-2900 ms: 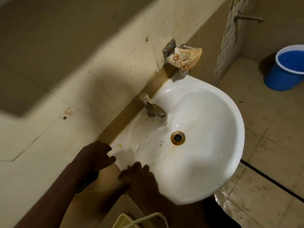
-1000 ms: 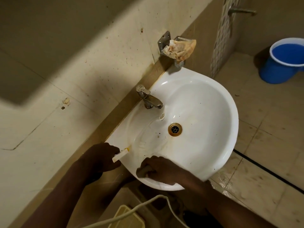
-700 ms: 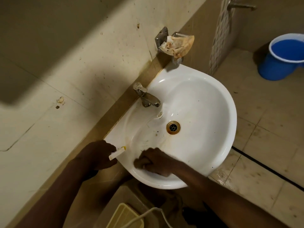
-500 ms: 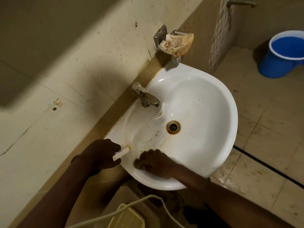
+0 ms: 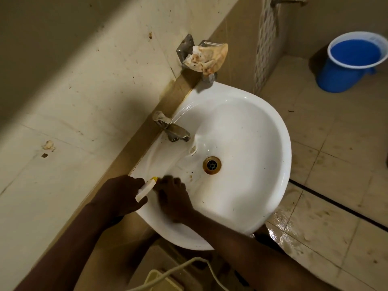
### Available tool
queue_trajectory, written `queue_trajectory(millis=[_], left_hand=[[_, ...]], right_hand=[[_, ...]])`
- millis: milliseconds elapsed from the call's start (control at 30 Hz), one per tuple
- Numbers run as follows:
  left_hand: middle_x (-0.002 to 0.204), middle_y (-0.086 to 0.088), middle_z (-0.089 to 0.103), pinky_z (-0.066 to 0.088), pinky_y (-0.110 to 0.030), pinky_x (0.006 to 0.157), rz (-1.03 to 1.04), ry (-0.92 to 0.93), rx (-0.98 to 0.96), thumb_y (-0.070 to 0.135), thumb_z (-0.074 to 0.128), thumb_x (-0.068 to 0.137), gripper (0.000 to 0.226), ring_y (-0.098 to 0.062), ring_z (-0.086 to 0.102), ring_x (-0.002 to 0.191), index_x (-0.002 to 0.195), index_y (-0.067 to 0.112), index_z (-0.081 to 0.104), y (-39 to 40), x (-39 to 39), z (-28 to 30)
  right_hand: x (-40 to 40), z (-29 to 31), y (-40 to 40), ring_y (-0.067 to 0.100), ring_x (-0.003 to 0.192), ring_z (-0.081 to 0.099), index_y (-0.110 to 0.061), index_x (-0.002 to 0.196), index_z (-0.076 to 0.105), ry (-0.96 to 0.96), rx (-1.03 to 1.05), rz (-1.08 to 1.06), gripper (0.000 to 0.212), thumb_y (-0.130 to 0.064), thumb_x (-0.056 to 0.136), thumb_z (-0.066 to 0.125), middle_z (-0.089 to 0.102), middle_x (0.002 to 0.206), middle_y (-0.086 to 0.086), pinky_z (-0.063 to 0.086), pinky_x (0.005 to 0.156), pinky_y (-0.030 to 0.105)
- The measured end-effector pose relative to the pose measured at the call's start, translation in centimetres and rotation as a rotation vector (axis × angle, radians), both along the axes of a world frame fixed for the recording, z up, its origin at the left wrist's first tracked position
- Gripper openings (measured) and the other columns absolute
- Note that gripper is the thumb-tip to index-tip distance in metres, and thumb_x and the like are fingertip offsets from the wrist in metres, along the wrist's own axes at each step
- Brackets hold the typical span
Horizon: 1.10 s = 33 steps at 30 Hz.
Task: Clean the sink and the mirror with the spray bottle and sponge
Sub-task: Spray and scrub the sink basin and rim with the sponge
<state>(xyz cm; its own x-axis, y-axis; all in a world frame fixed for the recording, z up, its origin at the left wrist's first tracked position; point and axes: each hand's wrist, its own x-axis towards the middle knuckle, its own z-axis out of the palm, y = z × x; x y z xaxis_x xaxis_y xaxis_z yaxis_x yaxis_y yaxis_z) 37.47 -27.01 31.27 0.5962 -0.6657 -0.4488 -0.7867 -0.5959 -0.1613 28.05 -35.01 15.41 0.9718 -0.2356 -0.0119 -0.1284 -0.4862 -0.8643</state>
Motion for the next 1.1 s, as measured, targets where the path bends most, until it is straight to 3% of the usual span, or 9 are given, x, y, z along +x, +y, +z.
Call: queue_trajectory(millis=[67,167,300,433,500,633,833,933,1100], left_hand=[[0.065,0.013,0.043,0.026,-0.014,0.049,-0.002,0.003,-0.003,0.043,0.056,0.084,0.016,-0.009,0.048,0.063,0.087,0.028,0.051,-0.2,-0.2,0.0],[0.071,0.011,0.048,0.031,-0.017,0.054,-0.039,0.000,-0.018,0.044,0.055,0.086,0.022,-0.010,0.050,0.069,0.100,0.028,0.057,-0.7,-0.7,0.0],[0.087,0.006,0.063,0.038,-0.020,0.068,-0.078,-0.053,-0.025,0.046,0.051,0.088,0.034,-0.012,0.058,0.081,0.114,0.026,0.058,-0.9,-1.2,0.4],[0.093,0.004,0.066,0.033,-0.020,0.065,-0.045,-0.073,-0.052,0.047,0.050,0.088,0.036,-0.014,0.060,0.088,0.115,0.025,0.058,-0.8,-0.7,0.0],[0.090,0.005,0.064,0.032,-0.020,0.060,-0.030,-0.087,-0.055,0.046,0.051,0.087,0.035,-0.013,0.059,0.083,0.113,0.025,0.060,-0.8,-0.6,-0.1],[0.092,0.003,0.068,0.026,-0.013,0.051,-0.010,-0.084,-0.087,0.044,0.054,0.087,0.033,-0.011,0.057,0.076,0.112,0.024,0.061,-0.4,-0.6,0.1],[0.101,0.003,0.066,0.039,-0.022,0.072,-0.021,-0.064,-0.042,0.047,0.049,0.088,0.035,-0.015,0.060,0.094,0.115,0.025,0.056,0.1,-2.7,0.0],[0.101,0.002,0.066,0.040,-0.024,0.072,-0.017,-0.074,-0.036,0.049,0.051,0.086,0.038,-0.017,0.062,0.094,0.114,0.024,0.058,0.0,-3.4,-0.4],[0.101,0.002,0.067,0.044,-0.027,0.077,-0.004,-0.061,-0.018,0.048,0.052,0.086,0.038,-0.018,0.062,0.094,0.115,0.024,0.058,-0.5,-3.5,-0.6]], right_hand=[[1.9,-0.6,0.0,0.025,0.106,0.048,-0.024,0.124,0.047,0.128,0.059,-0.226,0.033,-0.038,0.095,0.040,0.050,0.122,0.004,0.049,0.086,0.046],[1.5,-0.2,-0.2,0.030,0.110,0.048,-0.018,0.128,0.043,0.199,0.215,-0.338,0.037,-0.036,0.096,0.045,0.049,0.126,0.009,0.045,0.091,0.050],[-2.3,1.7,0.5,0.031,0.106,0.051,-0.017,0.118,0.047,0.242,0.204,-0.098,0.034,-0.041,0.095,0.050,0.053,0.119,0.011,0.045,0.090,0.046],[-3.1,1.8,1.2,0.031,0.111,0.050,-0.018,0.117,0.053,0.130,0.117,-0.025,0.031,-0.038,0.094,0.048,0.047,0.128,0.010,0.047,0.093,0.047],[-0.1,2.2,1.3,0.030,0.115,0.046,-0.016,0.123,0.052,0.110,0.164,-0.200,0.031,-0.032,0.097,0.042,0.044,0.130,0.009,0.046,0.093,0.040],[4.8,2.8,-1.2,0.031,0.110,0.051,-0.007,0.124,0.049,0.107,0.427,-0.765,0.035,-0.020,0.092,0.057,0.050,0.124,0.015,0.047,0.091,0.037],[4.2,1.7,-1.9,0.027,0.106,0.054,-0.010,0.118,0.053,0.139,0.694,-0.873,0.030,-0.027,0.094,0.057,0.056,0.114,0.011,0.046,0.091,0.040],[1.8,0.5,-1.9,0.032,0.103,0.056,-0.008,0.112,0.054,0.299,0.488,-0.568,0.029,-0.032,0.095,0.053,0.059,0.109,0.014,0.046,0.087,0.039],[-4.5,2.4,-5.5,0.027,0.117,0.052,-0.027,0.125,0.059,0.262,-0.007,0.520,0.036,-0.032,0.090,0.061,0.057,0.129,0.004,0.042,0.098,0.046]])
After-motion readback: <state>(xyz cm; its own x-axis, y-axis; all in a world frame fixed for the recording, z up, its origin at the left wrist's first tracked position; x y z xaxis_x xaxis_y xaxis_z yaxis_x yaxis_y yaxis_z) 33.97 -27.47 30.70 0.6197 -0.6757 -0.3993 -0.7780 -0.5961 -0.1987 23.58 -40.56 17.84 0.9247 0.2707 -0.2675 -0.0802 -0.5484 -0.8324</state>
